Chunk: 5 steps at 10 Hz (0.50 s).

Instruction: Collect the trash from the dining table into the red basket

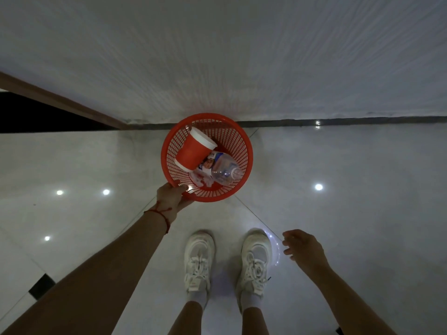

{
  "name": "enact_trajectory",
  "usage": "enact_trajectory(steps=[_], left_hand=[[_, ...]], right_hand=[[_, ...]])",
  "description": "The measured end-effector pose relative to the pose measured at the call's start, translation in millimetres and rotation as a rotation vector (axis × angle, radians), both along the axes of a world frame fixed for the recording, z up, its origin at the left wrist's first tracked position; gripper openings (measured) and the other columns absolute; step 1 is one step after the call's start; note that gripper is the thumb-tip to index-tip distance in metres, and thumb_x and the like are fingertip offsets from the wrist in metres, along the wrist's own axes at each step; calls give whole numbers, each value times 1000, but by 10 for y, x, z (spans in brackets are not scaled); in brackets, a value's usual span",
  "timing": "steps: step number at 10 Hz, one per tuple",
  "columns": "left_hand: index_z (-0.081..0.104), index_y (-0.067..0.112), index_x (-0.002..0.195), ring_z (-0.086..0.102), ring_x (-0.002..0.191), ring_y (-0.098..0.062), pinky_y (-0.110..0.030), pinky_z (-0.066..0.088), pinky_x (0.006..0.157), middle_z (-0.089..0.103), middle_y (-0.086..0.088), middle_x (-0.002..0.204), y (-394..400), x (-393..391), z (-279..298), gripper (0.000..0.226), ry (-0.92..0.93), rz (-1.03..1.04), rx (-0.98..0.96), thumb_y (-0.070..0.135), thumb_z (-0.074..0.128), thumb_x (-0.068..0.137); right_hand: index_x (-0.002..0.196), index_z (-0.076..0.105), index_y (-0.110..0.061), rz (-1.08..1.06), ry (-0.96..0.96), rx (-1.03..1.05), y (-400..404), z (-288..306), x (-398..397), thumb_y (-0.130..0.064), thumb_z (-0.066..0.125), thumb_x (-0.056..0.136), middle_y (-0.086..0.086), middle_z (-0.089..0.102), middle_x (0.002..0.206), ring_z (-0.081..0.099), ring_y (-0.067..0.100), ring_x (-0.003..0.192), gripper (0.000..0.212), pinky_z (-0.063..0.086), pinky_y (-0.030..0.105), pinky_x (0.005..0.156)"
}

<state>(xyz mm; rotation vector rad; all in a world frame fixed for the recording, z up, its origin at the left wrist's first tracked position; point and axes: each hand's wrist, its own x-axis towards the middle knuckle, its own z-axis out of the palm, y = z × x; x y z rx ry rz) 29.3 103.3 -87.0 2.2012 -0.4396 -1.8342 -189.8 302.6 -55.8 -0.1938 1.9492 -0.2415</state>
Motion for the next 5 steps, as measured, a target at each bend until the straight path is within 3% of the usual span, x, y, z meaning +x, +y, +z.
enact_trajectory(steps=[3,4,5], left_hand=[[48,3,126,54,116,-34,-43,45,92,54,-19,132,-64,191,-237,38,0,-40,44,3,51,89],[40,-1,133,53,112,-34,-41,44,93,50,-22,136,-3,271,-230,46,4,-31,73,4,52,89],[28,1,142,49,121,-41,-45,43,95,45,-25,138,109,401,-133,59,-26,14,107,4,54,89]], right_hand=[[88,66,-12,-27,-7,13,55,-138,1,-8,51,86,3,66,76,62,15,58,15,49,35,73],[84,63,-16,-12,-8,14,52,-107,25,-11,51,86,3,66,78,63,15,60,14,51,36,77],[82,61,-19,50,31,21,85,-32,53,-13,49,87,1,66,76,64,15,62,15,52,39,81]])
